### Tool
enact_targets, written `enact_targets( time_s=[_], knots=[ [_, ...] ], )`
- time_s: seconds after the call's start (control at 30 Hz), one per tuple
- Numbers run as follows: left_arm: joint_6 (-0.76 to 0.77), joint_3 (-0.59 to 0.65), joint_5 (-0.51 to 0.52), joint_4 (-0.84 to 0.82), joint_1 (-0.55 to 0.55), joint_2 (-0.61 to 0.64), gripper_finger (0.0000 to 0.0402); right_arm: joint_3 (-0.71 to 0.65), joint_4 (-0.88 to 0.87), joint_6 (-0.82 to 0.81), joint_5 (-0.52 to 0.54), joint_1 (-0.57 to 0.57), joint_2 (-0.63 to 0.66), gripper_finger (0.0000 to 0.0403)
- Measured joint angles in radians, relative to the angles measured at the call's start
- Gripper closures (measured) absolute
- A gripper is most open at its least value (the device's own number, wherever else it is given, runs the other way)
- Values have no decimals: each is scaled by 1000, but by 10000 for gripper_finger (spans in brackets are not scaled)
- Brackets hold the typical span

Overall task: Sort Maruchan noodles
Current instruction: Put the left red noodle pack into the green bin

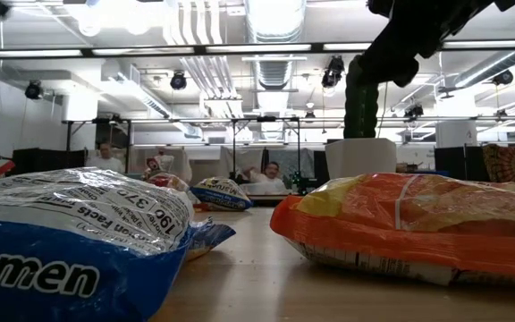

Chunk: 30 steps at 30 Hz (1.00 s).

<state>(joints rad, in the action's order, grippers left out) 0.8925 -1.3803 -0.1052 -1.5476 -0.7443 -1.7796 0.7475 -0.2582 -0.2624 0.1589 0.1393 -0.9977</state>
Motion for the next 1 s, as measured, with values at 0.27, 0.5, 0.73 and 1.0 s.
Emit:
enact_targets(
  time_s=[0.27,0.5,0.73,1.0],
  knots=[
    [-111,16,505,136,65,127,296,0,45,3,1,0,-5,174],
    [-324,123,789,375,128,300,331,-9,147,-7,1,0,-72,174],
    [-524,354,933,725,147,555,363,-9,271,-27,12,-3,-188,174],
    [-833,573,1245,1192,147,805,365,93,309,-79,150,-50,-309,175]
  ],
)
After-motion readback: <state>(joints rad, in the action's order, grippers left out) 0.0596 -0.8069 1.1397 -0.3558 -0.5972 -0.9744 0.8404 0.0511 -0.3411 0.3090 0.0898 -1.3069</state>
